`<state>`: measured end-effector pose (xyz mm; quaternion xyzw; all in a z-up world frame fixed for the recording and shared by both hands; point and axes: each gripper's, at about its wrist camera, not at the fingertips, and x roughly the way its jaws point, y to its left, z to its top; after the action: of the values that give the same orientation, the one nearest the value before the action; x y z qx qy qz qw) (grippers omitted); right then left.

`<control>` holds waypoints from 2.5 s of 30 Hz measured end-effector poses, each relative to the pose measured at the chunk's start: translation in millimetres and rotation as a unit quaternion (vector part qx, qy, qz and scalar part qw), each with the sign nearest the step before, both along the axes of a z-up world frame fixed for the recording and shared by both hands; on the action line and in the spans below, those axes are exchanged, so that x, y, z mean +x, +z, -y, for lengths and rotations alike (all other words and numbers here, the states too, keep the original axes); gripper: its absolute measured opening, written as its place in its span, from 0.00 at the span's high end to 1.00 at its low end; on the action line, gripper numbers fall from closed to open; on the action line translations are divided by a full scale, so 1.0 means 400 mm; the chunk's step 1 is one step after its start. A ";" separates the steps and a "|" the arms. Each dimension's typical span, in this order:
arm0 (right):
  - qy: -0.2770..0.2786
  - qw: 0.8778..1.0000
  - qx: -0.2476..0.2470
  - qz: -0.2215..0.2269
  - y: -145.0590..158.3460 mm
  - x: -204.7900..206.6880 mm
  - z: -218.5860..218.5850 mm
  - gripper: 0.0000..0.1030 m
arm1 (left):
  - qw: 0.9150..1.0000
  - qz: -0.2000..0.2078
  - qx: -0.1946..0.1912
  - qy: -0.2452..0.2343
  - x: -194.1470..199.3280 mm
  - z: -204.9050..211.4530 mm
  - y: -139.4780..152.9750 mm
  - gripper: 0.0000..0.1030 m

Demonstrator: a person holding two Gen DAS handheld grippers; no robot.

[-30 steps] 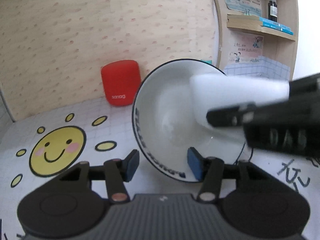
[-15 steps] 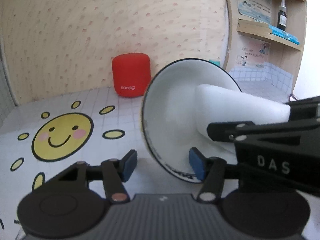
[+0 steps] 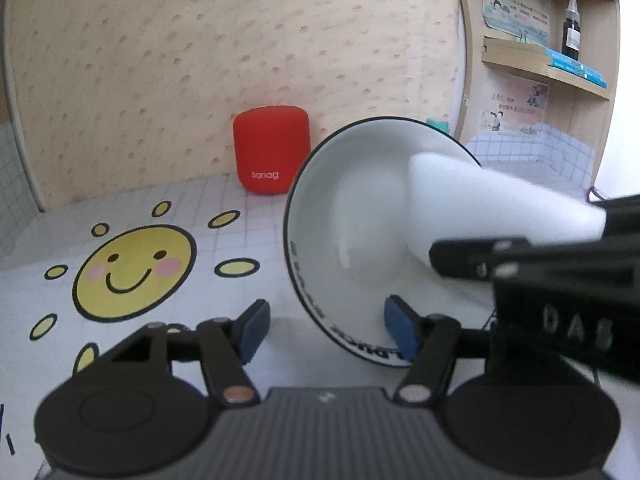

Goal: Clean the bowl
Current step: 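Wipe the bowl interior near the rim with the right gripper's white sponge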

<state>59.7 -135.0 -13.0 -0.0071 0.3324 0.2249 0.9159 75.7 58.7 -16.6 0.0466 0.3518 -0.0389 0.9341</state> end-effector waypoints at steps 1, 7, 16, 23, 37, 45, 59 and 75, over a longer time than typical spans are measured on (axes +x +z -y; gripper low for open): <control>-0.001 1.000 0.002 0.001 0.001 -0.001 0.002 0.83 | 1.000 0.001 0.003 0.000 -0.003 0.003 0.000 0.39; 0.014 1.000 0.002 0.004 0.010 0.015 -0.028 0.83 | 1.000 0.002 0.005 0.009 -0.016 0.005 0.001 0.40; 0.028 0.999 0.013 0.018 -0.002 -0.030 0.001 0.83 | 1.000 0.003 0.007 0.021 -0.032 0.001 0.005 0.40; 0.064 0.997 0.012 0.035 0.016 -0.039 -0.027 0.82 | 0.999 0.002 -0.003 0.038 -0.053 -0.014 0.009 0.40; 0.051 0.998 0.012 0.043 -0.003 -0.076 -0.012 0.81 | 0.999 0.003 -0.018 0.041 -0.063 -0.034 0.009 0.39; 0.058 0.997 0.016 0.049 0.000 -0.078 -0.024 0.74 | 0.999 0.004 -0.017 0.043 -0.064 -0.032 0.009 0.39; 0.054 0.996 0.024 0.069 0.012 -0.109 0.013 0.69 | 0.999 0.003 -0.024 0.045 -0.066 -0.038 0.012 0.37; 0.065 0.995 0.049 0.062 0.035 -0.094 -0.005 0.83 | 0.999 0.001 -0.027 0.047 -0.088 -0.043 0.013 0.39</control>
<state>22.2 -133.1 1.2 0.0024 0.2623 0.2994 0.9174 40.3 75.8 -11.6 0.0046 0.3519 -0.0043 0.9360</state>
